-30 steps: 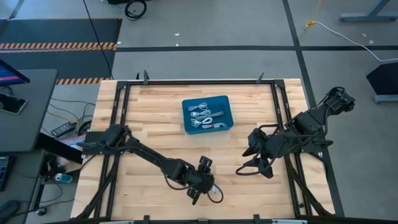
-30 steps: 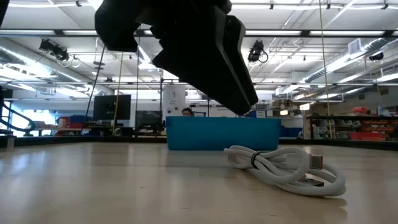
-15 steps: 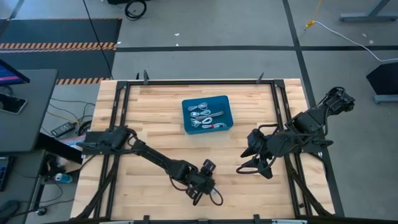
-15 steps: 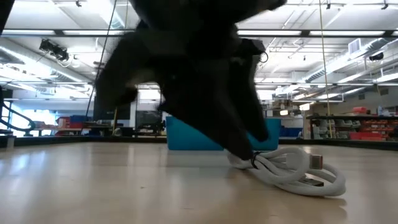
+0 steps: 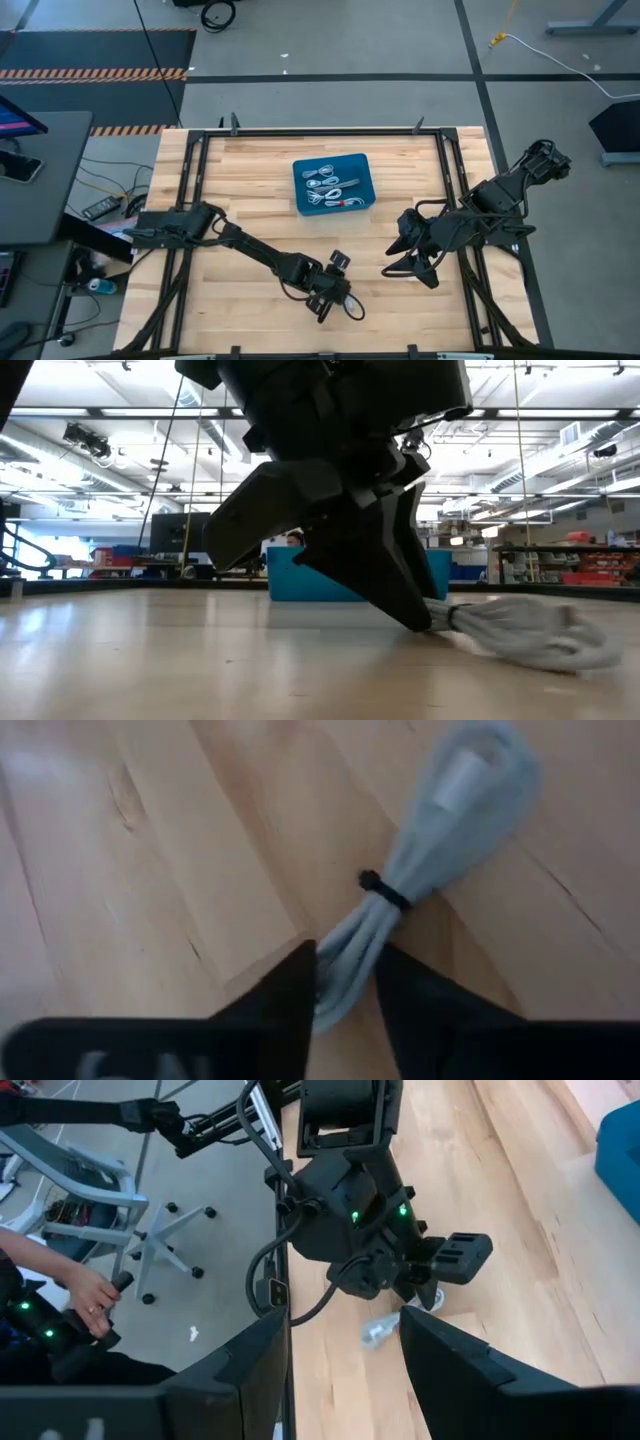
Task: Pick and place USB-C Cables
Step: Put the white charger cable into the blue bin
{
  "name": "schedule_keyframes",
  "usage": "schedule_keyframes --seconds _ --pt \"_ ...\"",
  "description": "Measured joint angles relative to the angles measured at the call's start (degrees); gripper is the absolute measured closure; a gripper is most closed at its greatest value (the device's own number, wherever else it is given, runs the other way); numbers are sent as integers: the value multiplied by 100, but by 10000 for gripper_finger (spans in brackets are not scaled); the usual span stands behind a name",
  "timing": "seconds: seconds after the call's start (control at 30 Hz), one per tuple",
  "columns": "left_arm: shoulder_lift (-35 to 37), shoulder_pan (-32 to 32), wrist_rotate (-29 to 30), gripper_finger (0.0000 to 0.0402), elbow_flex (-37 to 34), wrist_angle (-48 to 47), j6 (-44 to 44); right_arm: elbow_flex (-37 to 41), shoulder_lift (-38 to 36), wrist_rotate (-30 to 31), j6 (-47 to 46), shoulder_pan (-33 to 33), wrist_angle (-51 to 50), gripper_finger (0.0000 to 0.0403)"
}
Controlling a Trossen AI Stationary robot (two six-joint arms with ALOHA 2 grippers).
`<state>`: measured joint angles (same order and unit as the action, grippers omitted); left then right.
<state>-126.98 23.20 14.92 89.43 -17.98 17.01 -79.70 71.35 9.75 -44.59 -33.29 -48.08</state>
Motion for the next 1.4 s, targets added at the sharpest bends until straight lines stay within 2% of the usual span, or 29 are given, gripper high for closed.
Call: schedule_keyframes --seconds 0.1,0.17,0.47,0.6,0.8,0.9,1.07,1.27,1.4 --pt "0 -2 -13 346 0 -4 -43 0 0 -1 8 1 7 204" --pt "0 -6 -21 378 1 -32 -396 0 0 -1 9 1 5 204" --pt "78 5 -35 381 -10 41 -2812 0 0 -156 -25 1 57 204" --pt "505 116 523 381 -11 -59 -3510 0 0 -354 116 2 48 204" --pt "1410 332 1678 381 -9 -1203 -4238 -2 1 -545 356 1 -77 204" --pt "1816 415 2125 381 -9 -1608 -4501 -2 69 -305 437 4 -471 204" --pt "2305 498 2758 381 -9 -1651 -4646 0 323 322 728 101 -597 201" --pt "2472 496 2925 381 0 -1599 -4611 -1 759 1076 1536 304 -245 197" --pt "2474 527 2937 381 0 -1565 -4636 0 1020 1326 1929 436 -117 196"
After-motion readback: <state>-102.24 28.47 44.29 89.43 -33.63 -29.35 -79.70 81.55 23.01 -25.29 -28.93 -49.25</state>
